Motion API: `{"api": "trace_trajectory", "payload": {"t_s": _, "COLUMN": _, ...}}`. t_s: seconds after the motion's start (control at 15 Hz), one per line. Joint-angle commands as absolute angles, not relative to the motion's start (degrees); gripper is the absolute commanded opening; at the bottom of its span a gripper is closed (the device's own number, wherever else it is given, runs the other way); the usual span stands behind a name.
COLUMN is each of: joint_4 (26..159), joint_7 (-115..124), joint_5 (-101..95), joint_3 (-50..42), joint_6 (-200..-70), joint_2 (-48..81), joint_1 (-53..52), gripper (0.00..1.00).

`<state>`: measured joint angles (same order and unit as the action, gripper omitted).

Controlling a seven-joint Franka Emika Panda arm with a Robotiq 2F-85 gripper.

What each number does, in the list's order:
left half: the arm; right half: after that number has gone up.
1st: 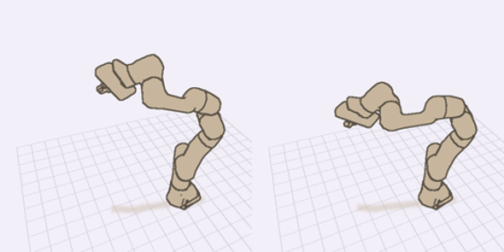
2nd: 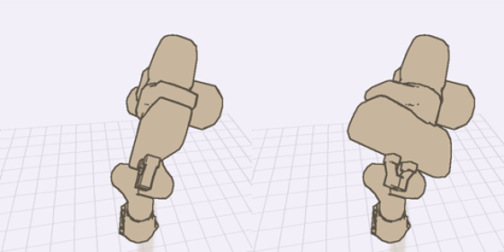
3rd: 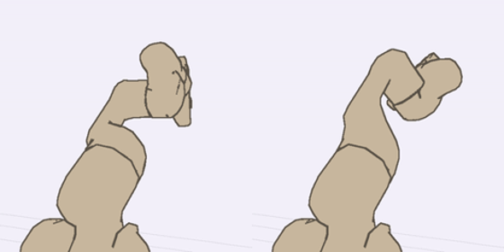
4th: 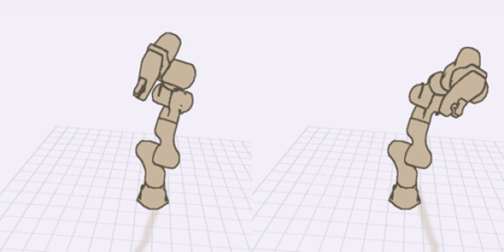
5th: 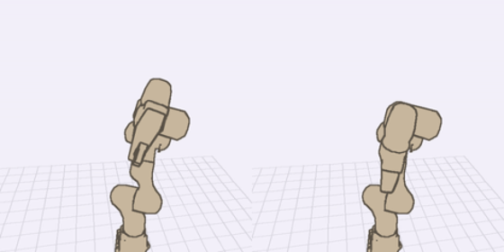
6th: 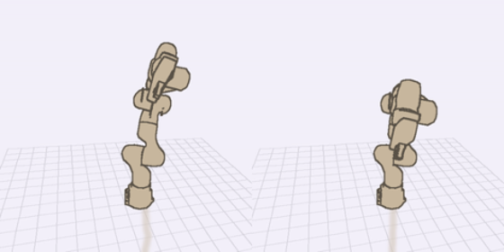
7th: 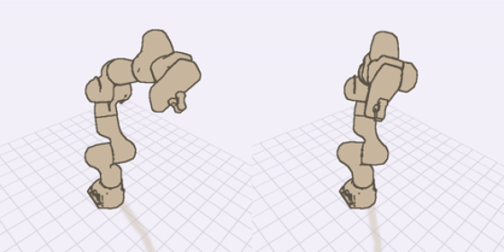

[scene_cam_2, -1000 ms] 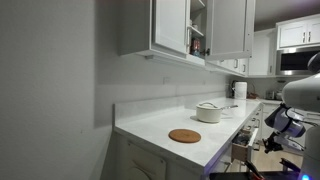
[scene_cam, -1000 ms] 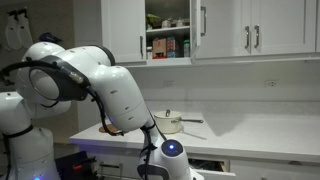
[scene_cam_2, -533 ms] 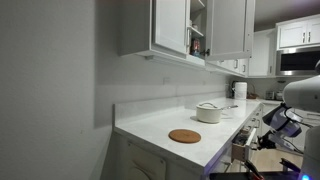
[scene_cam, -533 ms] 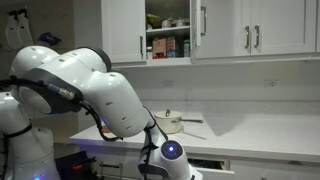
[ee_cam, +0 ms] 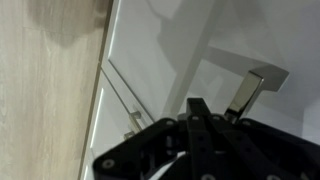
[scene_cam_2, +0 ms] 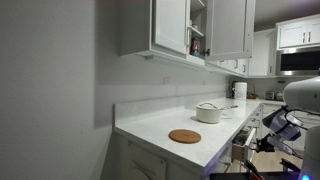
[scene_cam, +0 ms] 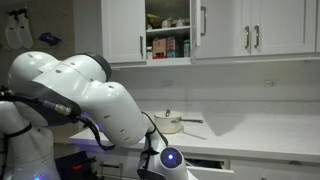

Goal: Close the drawer

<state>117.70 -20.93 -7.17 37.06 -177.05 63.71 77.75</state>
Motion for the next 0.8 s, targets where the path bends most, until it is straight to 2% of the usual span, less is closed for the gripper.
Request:
{"api": "trace_trajectory", "payload": {"t_s": 0.0, "joint_4": 117.94, "joint_7": -20.24, "joint_5": -6.31, "joint_3": 41.01, "joint_6": -174.68, "joint_2": 65.03, "joint_1": 80.58, "gripper": 0.00}}
{"api": "trace_trajectory", "payload": {"t_s": 0.33, "joint_4": 120.25, "joint_7": -20.78, "joint_5": -6.19, "joint_3": 45.84, "joint_6": -173.58, "joint_2": 64.99, "joint_1": 84.58, "gripper": 0.00}}
{"api": "trace_trajectory", "payload": {"t_s": 0.73, "joint_4": 120.33, "joint_7": -20.62, "joint_5": -6.47, "joint_3": 45.81, "joint_6": -173.70, "joint_2": 65.90, "joint_1": 84.52, "gripper": 0.00}}
